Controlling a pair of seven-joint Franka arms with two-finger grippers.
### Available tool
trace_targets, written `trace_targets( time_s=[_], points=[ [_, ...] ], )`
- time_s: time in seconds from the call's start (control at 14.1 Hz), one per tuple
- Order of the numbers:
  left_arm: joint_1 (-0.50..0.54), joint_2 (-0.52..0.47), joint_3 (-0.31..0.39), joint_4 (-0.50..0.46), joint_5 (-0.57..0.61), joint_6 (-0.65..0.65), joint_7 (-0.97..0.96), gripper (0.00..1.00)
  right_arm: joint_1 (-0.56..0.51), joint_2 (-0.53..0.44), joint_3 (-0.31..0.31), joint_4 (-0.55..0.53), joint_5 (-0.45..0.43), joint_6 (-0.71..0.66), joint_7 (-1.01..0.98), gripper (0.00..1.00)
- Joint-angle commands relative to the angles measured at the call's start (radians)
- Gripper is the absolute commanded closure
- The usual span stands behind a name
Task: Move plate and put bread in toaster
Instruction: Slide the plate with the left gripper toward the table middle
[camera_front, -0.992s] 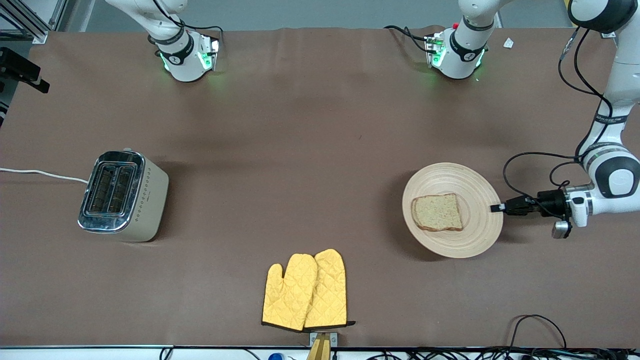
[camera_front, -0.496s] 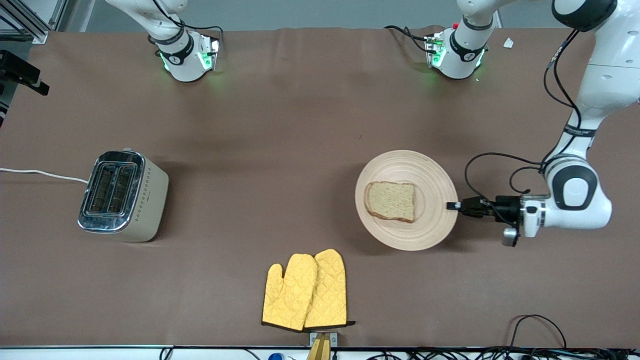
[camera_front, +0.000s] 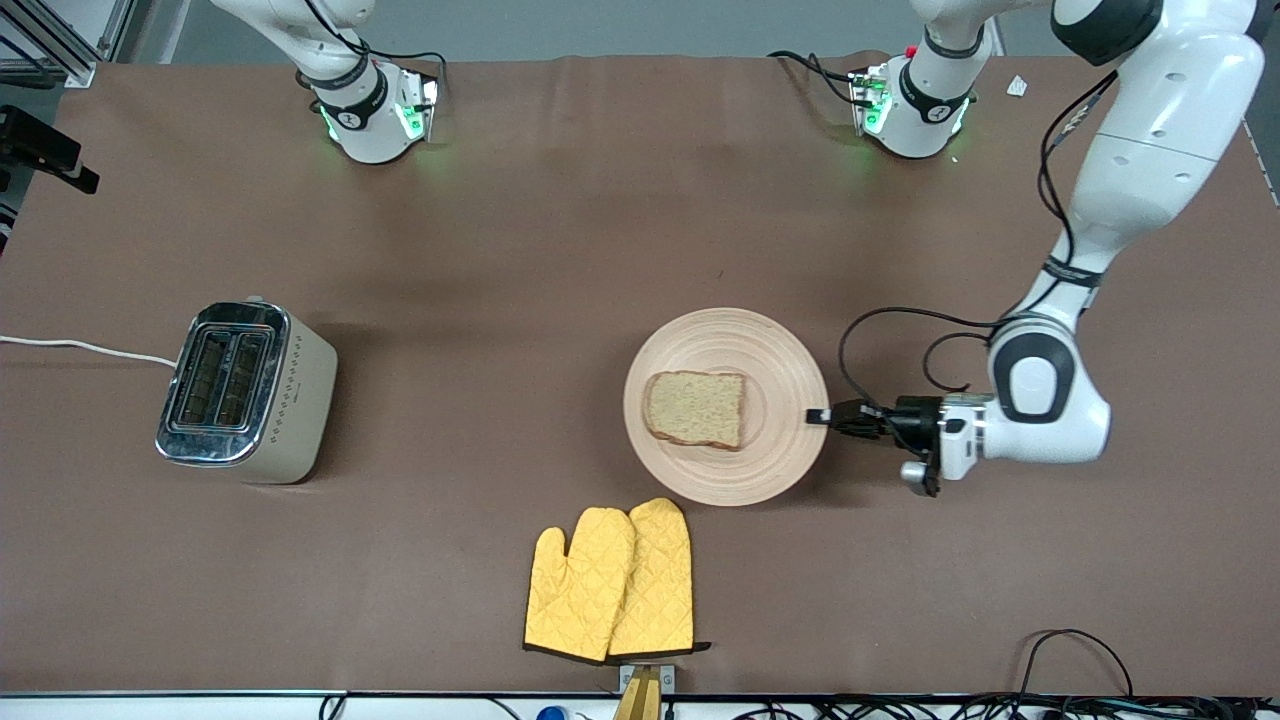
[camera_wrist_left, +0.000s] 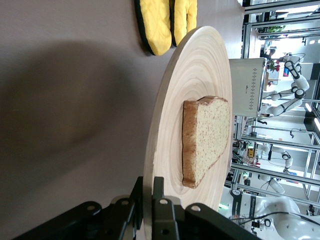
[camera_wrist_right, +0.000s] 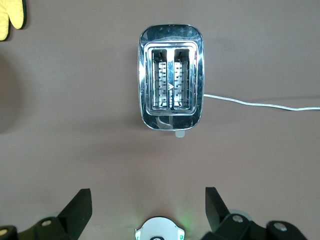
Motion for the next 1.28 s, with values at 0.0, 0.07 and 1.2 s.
trace_targets(
  time_s=[0.0,0.07,1.2],
  points=[
    [-0.045,0.0,-0.005,-0.011,-0.062,0.026,-0.001,1.0,-0.029,-0.007,0.015,-0.013,0.002,0.01,0.003,0.0],
    [-0.061,0.002,-0.005,-0.017,-0.065,0.038,-0.001,1.0,-0.03,-0.007,0.014,-0.02,0.004,0.014,0.004,0.0],
    [-0.162,0.083,-0.003,-0.017,-0.121,0.183,0.007,0.25,0.141,0.117,0.021,-0.319,0.188,0.444,0.166,0.0]
  ],
)
